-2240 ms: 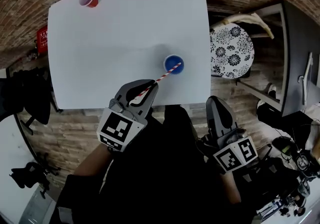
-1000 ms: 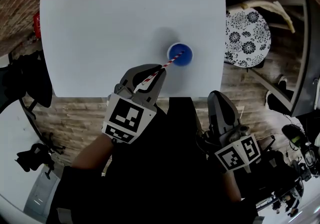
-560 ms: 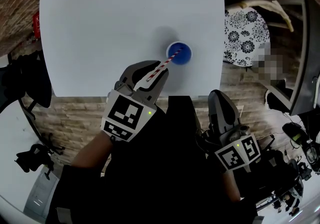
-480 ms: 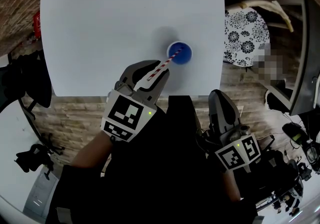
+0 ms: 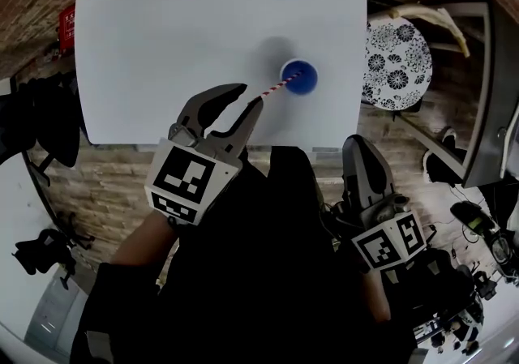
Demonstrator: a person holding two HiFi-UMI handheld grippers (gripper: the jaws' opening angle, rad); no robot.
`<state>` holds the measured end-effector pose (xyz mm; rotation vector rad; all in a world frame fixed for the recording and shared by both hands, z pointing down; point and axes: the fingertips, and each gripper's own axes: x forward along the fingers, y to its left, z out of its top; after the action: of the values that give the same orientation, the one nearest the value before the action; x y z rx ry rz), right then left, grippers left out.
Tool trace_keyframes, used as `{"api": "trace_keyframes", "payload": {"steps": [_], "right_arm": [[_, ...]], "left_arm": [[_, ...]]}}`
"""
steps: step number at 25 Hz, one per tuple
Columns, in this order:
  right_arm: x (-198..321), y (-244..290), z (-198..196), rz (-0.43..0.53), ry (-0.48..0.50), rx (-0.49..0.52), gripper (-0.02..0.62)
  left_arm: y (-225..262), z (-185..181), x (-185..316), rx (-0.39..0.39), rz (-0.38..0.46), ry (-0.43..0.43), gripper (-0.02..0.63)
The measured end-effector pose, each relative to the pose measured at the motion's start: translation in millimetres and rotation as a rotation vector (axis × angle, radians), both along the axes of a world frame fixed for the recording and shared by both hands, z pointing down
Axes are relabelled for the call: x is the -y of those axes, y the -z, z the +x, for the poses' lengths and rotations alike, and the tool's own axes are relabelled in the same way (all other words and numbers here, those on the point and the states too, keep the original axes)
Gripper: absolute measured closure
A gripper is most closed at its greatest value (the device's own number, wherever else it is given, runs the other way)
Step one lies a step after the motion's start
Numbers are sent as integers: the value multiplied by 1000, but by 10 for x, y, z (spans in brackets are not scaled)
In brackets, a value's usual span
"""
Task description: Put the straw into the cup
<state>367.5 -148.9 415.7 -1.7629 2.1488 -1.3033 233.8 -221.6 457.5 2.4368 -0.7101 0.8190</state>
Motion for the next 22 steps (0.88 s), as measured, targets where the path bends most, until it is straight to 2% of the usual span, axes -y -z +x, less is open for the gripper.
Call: {"api": "trace_keyframes", "payload": {"steps": [3, 7, 12, 17, 22], "right_arm": [[56, 119, -73, 32, 26, -20, 568], [93, 317, -210, 76, 44, -44, 568], [85, 480, -328, 110, 60, -66, 568], [84, 674, -402, 154, 60, -96, 568], [131, 959, -500, 227, 69, -150, 568]], "left_arm": [[220, -168, 127, -55, 51, 85, 497], [567, -341, 148, -119, 114, 124, 497], [899, -407, 55, -198, 147, 130, 497], [1186, -412, -36, -293, 172, 90, 515], [1617, -423, 25, -409, 258, 101, 540]]}}
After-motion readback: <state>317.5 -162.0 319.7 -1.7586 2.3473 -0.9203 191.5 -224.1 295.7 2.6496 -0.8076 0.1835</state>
